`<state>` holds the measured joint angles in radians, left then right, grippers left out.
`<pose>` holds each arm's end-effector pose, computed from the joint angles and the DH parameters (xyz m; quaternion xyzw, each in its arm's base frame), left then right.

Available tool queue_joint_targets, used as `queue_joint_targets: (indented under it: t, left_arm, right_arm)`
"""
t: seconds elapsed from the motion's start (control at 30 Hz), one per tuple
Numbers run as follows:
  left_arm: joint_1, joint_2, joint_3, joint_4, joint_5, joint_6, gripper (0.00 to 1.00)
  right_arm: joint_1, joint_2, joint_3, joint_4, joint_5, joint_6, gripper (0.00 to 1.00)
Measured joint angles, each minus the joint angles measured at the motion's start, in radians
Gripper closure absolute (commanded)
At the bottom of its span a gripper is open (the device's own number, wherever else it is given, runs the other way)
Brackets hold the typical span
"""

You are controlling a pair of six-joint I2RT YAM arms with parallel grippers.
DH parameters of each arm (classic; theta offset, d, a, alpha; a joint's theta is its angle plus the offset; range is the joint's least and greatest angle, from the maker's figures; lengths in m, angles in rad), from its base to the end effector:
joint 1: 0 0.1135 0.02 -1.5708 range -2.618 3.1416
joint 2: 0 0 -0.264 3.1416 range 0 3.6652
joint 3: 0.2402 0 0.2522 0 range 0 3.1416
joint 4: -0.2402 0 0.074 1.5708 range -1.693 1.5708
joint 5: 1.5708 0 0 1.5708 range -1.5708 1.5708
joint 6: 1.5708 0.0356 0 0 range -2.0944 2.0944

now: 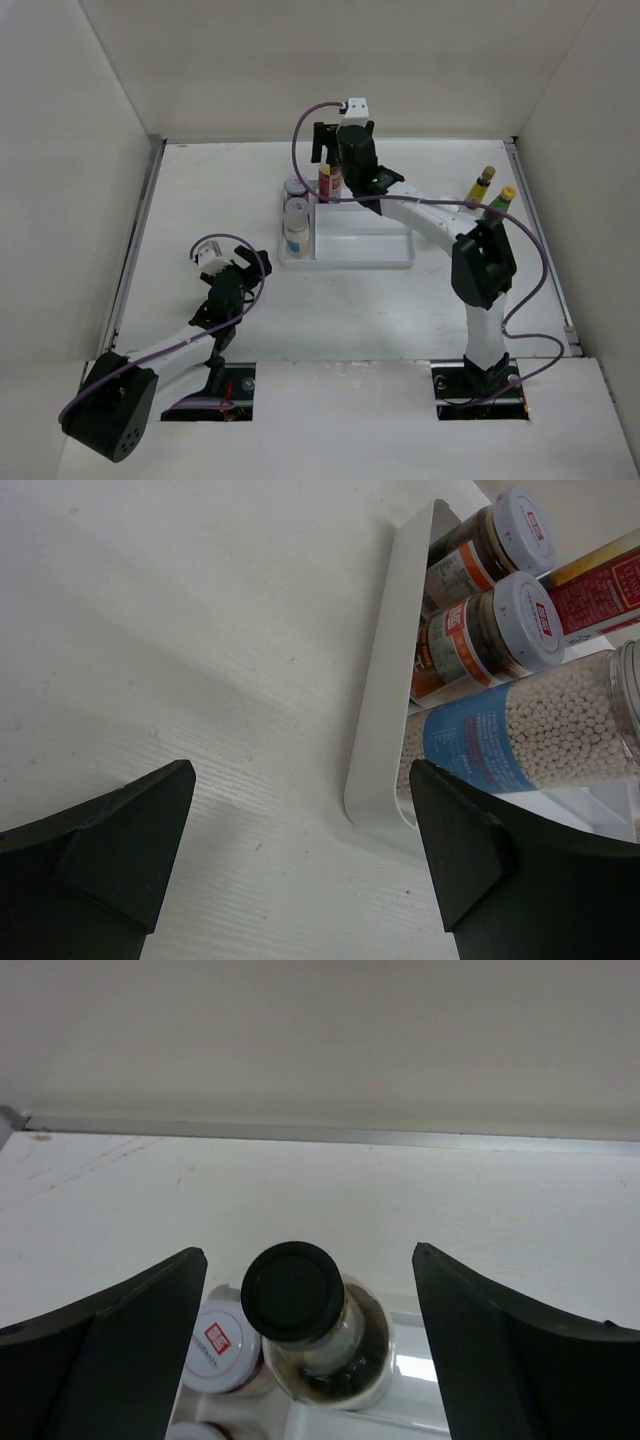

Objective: Organize the condiment bottles

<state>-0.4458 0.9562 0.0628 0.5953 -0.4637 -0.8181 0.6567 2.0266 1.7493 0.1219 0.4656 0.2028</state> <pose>0.1596 -0.0586 0.1448 -0.2791 0.7440 -0.1925 0.5758 0.4000 0.2882 0.3248 -0.0202 0.7541 0.1042 0.6481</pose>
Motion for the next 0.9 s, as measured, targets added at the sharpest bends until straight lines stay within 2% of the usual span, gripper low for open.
queue_joint_targets:
  t: [0.1, 0.27, 0.4, 0.47, 0.6, 0.83, 0.9]
  left_arm:
    - [0.000, -0.001, 0.000, 0.000, 0.000, 0.000, 0.10]
    - [0.000, -0.006, 0.000, 0.000, -0.001, 0.000, 0.10]
    - [-0.001, -0.004, 0.000, 0.000, -0.002, 0.000, 0.10]
    - [-0.001, 0.004, 0.000, 0.001, -0.003, 0.000, 0.10]
    - [-0.006, 0.024, 0.000, 0.001, -0.004, 0.000, 0.10]
    - [-0.006, 0.038, 0.000, 0.001, -0.007, 0.000, 0.12]
    - [-0.006, 0.038, 0.000, 0.001, -0.021, 0.000, 0.13]
  right_arm:
    - [0.000, -0.108, -0.101, 0.000, -0.012, 0.001, 0.01]
    - [-0.020, -0.405, -0.355, 0.027, 0.002, 0.000, 0.00]
    - [-0.134, -0.664, -0.616, 0.061, 0.078, 0.019, 0.00]
    - [-0.218, -0.742, -0.723, 0.058, 0.119, 0.036, 0.00]
    - [-0.333, -0.757, -0.826, -0.016, 0.155, 0.074, 0.00]
    - [-0.374, -0.645, -0.848, -0.084, 0.120, 0.109, 0.00]
    - [-0.394, -0.620, -0.847, -0.084, 0.094, 0.119, 0.05]
